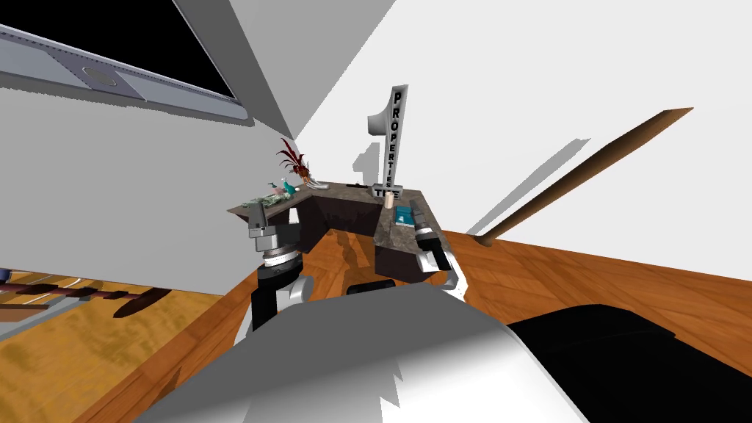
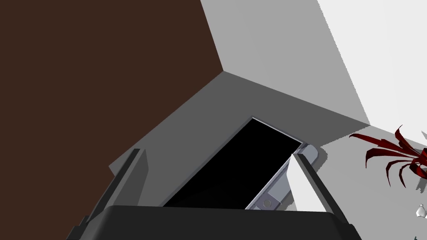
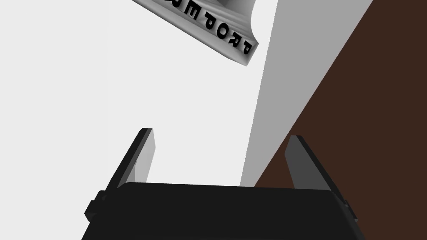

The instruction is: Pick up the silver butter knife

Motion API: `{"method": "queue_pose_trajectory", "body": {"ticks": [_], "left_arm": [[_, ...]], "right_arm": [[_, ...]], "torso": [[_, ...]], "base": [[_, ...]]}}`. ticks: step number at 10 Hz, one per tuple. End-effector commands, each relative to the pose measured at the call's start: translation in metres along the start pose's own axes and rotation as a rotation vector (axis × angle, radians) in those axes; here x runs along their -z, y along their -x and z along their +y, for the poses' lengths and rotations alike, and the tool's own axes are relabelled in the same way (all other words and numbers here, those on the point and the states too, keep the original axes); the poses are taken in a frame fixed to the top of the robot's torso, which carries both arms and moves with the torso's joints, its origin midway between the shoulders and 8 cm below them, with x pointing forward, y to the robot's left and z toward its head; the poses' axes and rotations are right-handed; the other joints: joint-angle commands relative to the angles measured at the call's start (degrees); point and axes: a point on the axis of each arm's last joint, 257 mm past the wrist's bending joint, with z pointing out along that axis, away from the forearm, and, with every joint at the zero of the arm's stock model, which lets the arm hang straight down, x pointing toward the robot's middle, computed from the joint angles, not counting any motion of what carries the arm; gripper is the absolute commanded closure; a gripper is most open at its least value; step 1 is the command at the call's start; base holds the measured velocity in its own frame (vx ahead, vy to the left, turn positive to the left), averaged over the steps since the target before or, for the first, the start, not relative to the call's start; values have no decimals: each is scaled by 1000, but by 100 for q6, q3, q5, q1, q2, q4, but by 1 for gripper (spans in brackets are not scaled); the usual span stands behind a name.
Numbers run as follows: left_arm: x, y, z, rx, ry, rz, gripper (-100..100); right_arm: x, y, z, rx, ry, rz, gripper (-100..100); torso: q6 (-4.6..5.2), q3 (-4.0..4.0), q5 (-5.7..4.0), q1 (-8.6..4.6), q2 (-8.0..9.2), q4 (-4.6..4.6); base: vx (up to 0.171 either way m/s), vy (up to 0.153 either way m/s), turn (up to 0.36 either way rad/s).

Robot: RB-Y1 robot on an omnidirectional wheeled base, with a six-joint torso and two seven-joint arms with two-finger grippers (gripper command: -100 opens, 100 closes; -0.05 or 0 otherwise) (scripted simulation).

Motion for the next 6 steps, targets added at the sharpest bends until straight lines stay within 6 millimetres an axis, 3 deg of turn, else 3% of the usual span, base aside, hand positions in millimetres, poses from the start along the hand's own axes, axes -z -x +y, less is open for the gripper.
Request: {"method": "queue_pose_trajectory", "body": {"ticks": [1,6], "left_arm": [[0,0,0,0,0,0,0],[0,0,0,0,0,0,0]], "right_arm": [[-2,-5,-9,23,-32,15,-100],[-10,-25,-42,128,-137,78,-100]], "torso": [[0,0,0,0,0,0],[0,1,0,-1,2,0]], "base": [[12,19,-8],[12,15,-12]]}}
